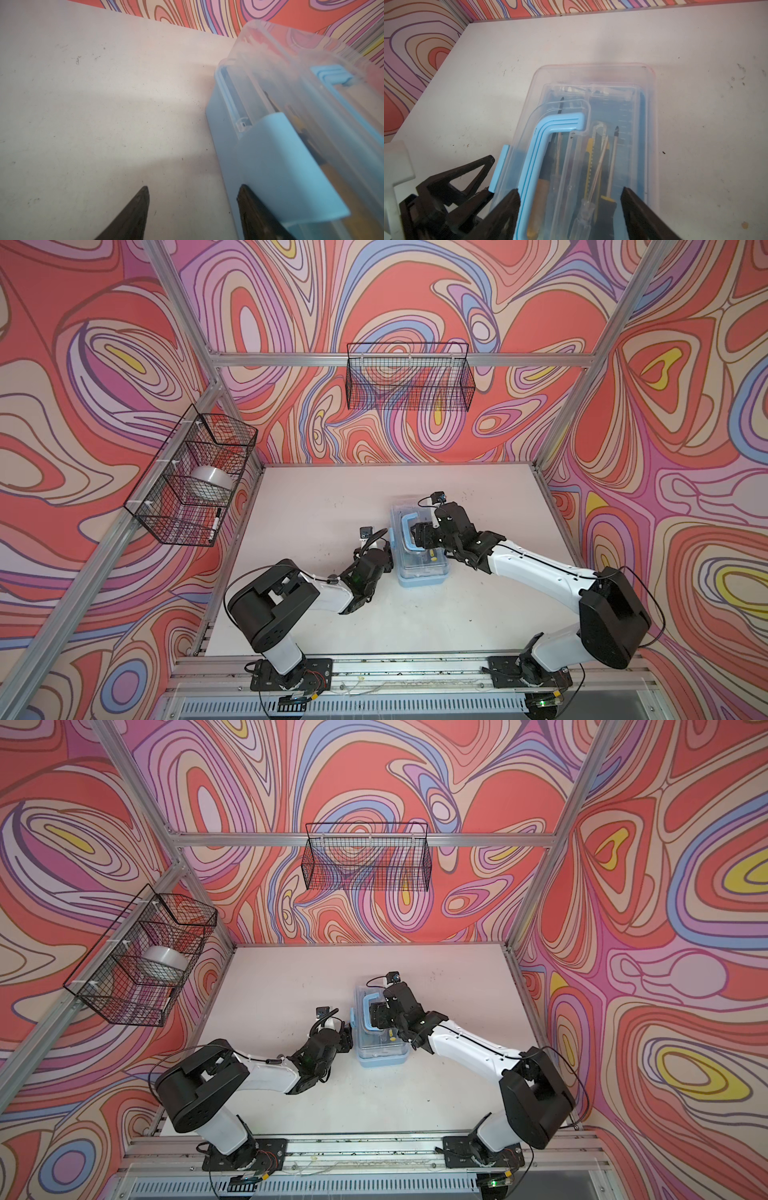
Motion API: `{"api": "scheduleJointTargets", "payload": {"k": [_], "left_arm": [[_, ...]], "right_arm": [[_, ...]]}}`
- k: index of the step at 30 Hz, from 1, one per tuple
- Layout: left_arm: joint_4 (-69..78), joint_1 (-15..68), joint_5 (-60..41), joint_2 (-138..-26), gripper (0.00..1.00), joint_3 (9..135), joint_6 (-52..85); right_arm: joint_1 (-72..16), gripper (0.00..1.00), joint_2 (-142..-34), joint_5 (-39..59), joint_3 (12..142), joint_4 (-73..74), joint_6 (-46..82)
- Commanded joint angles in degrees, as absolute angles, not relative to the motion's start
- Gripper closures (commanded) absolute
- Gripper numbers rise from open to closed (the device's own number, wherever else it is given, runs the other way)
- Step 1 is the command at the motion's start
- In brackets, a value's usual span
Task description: Pack the tool kit
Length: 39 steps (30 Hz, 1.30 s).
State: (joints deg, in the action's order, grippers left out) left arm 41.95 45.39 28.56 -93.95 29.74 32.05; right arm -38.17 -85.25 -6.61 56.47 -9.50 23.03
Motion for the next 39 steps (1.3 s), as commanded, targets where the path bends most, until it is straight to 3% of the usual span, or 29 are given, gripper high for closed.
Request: {"api": "scheduleJointTargets", "payload": {"k": [1, 39], "left_arm": [[41.6, 45.5, 28.6, -91.6, 0.32, 31.5, 30.9], [41.7, 43.9, 26.5, -90.7, 0.42, 31.3, 37.0]], "right_arm": [[-38.0, 0.2, -86.8, -5.8, 56.2, -12.7, 23.3], [-38.0, 0.2, -87.4, -5.7, 56.0, -12.3, 23.6]]}}
